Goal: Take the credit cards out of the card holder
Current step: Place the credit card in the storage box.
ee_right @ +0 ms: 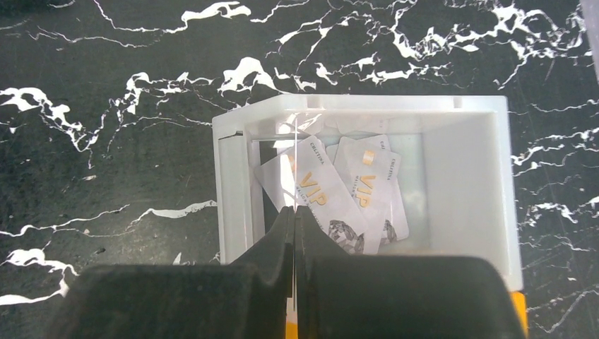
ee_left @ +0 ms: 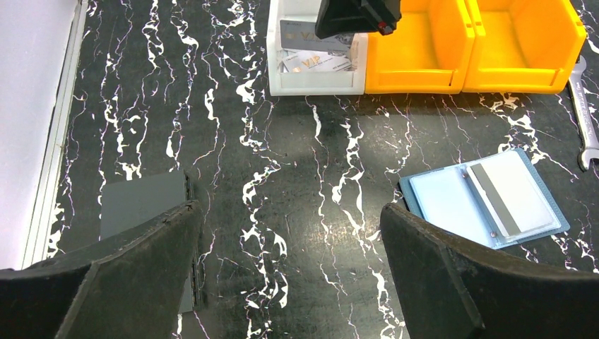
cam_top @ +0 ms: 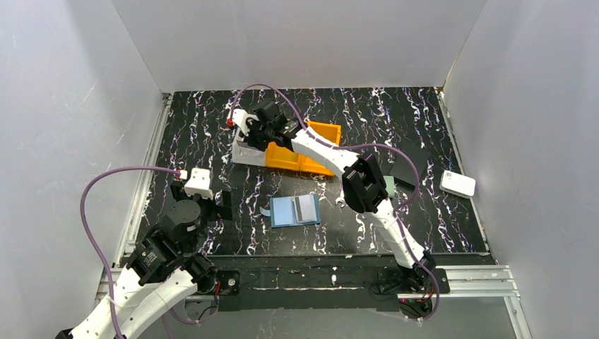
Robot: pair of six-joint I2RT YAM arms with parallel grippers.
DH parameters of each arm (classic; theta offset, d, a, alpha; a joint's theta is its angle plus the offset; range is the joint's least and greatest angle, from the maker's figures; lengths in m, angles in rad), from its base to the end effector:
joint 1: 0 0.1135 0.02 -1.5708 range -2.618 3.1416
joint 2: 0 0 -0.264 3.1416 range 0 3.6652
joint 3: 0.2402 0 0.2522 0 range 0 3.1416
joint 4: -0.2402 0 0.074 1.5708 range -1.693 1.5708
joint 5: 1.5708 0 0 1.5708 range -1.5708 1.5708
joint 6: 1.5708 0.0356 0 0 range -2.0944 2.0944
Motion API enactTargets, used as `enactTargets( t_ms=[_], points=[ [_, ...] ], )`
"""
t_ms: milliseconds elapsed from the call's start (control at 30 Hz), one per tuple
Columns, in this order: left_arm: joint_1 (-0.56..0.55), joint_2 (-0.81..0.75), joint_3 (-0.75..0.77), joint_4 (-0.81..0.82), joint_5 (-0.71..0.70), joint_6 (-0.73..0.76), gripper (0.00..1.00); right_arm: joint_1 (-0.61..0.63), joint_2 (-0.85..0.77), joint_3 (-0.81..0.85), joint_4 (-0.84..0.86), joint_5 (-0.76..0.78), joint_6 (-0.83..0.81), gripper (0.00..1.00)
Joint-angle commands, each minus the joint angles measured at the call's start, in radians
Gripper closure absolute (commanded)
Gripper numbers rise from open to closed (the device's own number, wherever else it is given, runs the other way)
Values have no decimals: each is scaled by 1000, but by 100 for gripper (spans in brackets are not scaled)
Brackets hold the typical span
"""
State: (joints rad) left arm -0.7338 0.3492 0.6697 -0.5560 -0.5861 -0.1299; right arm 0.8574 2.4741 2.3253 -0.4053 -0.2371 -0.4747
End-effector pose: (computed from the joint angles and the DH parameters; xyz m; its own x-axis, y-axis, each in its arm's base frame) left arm 0.0773 -0.0432 0.3138 -0.1923 0.0282 -0.9809 0.1347 0.9909 0.0020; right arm 0.3672 0.4371 0.2428 0.0894 -0.5756 -0.8128 -0.9274 0.2496 -0.2788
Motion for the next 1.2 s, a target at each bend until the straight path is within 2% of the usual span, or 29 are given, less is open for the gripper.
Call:
enactTargets(
  t_ms=[0, 200, 467, 567, 700, 867, 1000, 1167],
  points=[
    [6, 0, 17, -9, -9, 8, 2, -4, 55, 5, 47, -13, 12, 99],
    [6, 1, 16, -7, -9, 8, 2, -4, 76, 15, 54, -13, 10, 98],
    [5, 2, 16, -6, -8, 9, 2, -4, 79, 12, 61, -6, 13, 89],
    [5, 1, 16, -5, -8, 7, 2, -3, 81, 20, 70, 54, 10, 80],
    [6, 2, 14, -5, -6, 9, 2, -3, 75, 51, 108, 225, 2, 61],
    [8, 4, 14, -4, -4, 10, 2, -1, 41, 66, 145, 372, -18, 48],
    [8, 0, 11, 5, 10, 12, 2, -1, 0, 69, 105, 315, -1, 43],
    [7, -18, -4, 36, 68, 22, 2, -3, -112, 21, 10, 107, 21, 36]
  ],
)
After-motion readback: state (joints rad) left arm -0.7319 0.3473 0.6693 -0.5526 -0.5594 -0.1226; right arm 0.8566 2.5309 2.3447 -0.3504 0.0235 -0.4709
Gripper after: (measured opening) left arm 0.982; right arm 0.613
